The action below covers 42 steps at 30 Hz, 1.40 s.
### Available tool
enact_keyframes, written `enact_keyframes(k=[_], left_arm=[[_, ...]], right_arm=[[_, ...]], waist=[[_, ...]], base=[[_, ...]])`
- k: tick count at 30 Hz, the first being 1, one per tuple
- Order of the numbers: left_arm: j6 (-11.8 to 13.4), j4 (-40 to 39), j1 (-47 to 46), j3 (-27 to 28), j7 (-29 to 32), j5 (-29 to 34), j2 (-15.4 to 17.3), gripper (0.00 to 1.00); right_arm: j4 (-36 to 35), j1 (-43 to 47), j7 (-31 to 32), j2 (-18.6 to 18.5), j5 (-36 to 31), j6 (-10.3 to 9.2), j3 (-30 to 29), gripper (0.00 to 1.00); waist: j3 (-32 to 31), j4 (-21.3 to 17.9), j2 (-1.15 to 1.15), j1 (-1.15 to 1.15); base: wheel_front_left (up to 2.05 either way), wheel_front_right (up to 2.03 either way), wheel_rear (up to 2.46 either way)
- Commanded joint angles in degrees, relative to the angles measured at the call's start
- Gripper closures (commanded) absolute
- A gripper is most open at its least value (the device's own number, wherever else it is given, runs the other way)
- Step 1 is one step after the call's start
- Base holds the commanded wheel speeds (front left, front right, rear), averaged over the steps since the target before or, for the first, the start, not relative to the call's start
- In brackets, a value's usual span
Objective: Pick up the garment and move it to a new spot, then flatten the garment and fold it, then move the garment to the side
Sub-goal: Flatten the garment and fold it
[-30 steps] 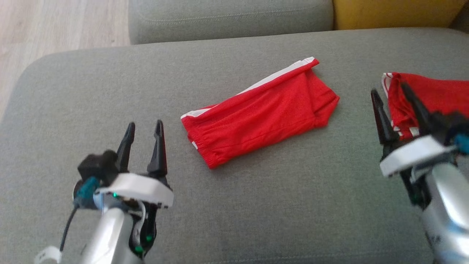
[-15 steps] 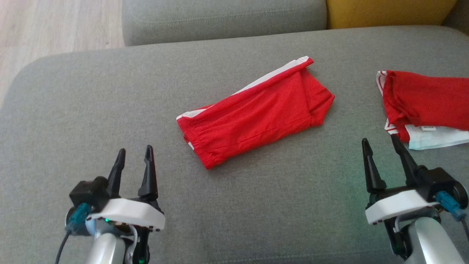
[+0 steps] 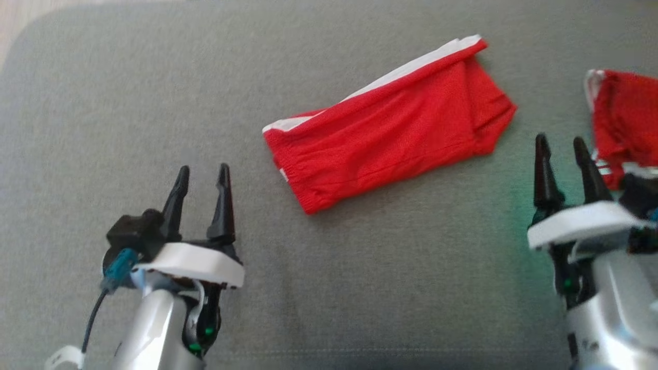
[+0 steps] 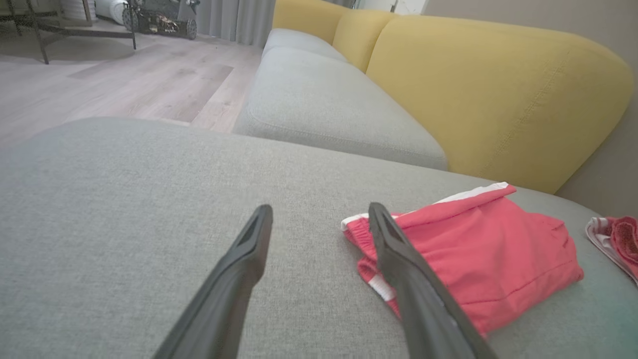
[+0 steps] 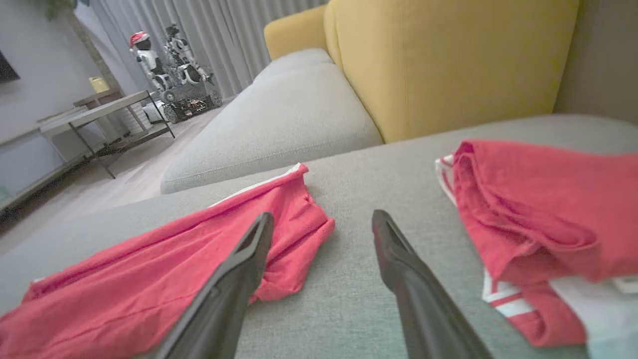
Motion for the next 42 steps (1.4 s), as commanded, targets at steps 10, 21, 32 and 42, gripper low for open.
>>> enact_keyframes(k=[10, 21, 32, 42], left_arm=[[0.45, -0.88, -4.98, -1.69, -0.7, -0.48, 0.15, 0.0], [0.73, -0.84, -5.84, -4.05, -0.7, -1.75, 0.15, 0.0], [1.19, -1.26, -6.38, -4.54, -0.7, -1.75, 0.15, 0.0], [1.27, -0.35, -6.87, -4.25, -0.7, -1.2, 0.15, 0.0]], right_arm=[[7.88, -12.14, 11.41, 0.19, 12.79, -0.05, -4.59, 0.0], [16.36, -17.02, 15.8, 0.14, 14.28, -0.05, -8.08, 0.0], [20.31, -21.3, 18.13, -0.65, 15.64, -0.05, -6.29, 0.0], [22.96, -23.75, 17.27, 0.03, 17.02, -0.05, -1.79, 1.0]], waist=[[5.86, 6.49, 0.0, 0.0], [7.05, 8.98, 0.0, 0.0], [8.31, 9.54, 0.0, 0.0], [7.96, 7.91, 0.0, 0.0]], base=[[0.0, 0.0, 0.0], [0.0, 0.0, 0.0], [0.0, 0.0, 0.0], [0.0, 0.0, 0.0]])
